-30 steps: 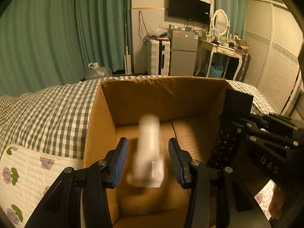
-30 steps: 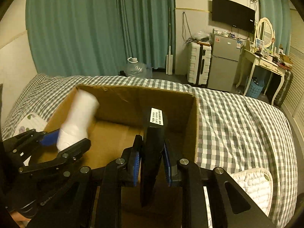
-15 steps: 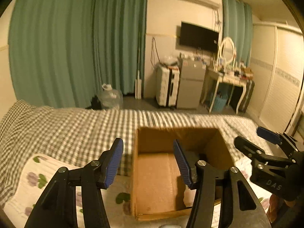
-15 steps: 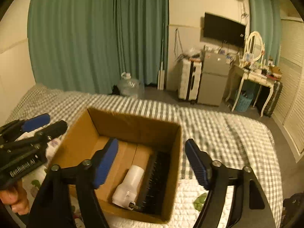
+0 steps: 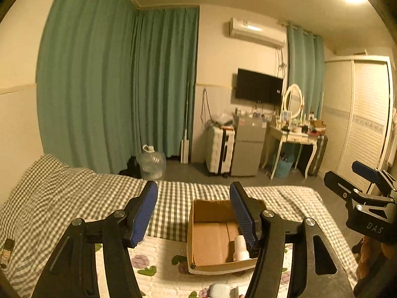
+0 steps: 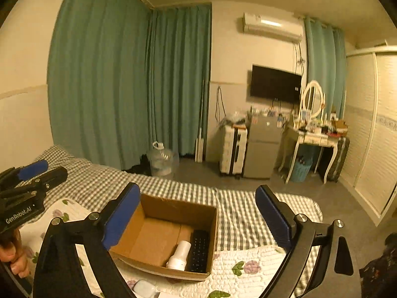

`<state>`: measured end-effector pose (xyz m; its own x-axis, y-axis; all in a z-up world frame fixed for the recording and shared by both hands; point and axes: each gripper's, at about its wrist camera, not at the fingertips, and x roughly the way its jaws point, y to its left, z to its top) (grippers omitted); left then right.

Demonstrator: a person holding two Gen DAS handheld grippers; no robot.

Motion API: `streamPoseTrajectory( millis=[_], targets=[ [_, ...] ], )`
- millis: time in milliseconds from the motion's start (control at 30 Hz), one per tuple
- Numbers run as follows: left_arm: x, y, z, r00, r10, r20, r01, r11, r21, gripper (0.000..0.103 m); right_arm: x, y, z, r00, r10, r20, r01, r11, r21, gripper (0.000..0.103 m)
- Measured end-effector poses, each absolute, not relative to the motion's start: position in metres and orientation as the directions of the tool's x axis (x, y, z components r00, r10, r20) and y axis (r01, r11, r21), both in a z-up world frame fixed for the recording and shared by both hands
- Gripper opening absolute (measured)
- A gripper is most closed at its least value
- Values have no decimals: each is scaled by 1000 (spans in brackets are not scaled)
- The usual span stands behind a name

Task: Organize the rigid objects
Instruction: 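Withdraw both tools from the box and move back toward the quilt items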

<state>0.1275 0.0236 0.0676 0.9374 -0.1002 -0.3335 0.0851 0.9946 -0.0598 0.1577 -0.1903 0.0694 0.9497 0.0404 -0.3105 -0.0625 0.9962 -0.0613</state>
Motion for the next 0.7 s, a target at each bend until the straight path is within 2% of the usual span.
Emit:
streamPoseTrajectory(
  millis=[100,300,467,700],
  targets=[
    [108,30,74,937,-106,-334,92,994,-59,64,128,-184,83,964,29,-265,-53,995,-87,103],
    [80,29,74,943,-85,-321,81,996,-27,64,90,-168,86,970,16,-241,-53,987,-149,103],
    [66,19,64,937,-115,-329,111,993,-28,64,69,-162,76,971,3,-241,-47,983,-178,103],
    [60,9,45,928,-141,-344,142,990,-24,64,48,-167,60,969,7,-246,-45,988,-148,103]
  ],
)
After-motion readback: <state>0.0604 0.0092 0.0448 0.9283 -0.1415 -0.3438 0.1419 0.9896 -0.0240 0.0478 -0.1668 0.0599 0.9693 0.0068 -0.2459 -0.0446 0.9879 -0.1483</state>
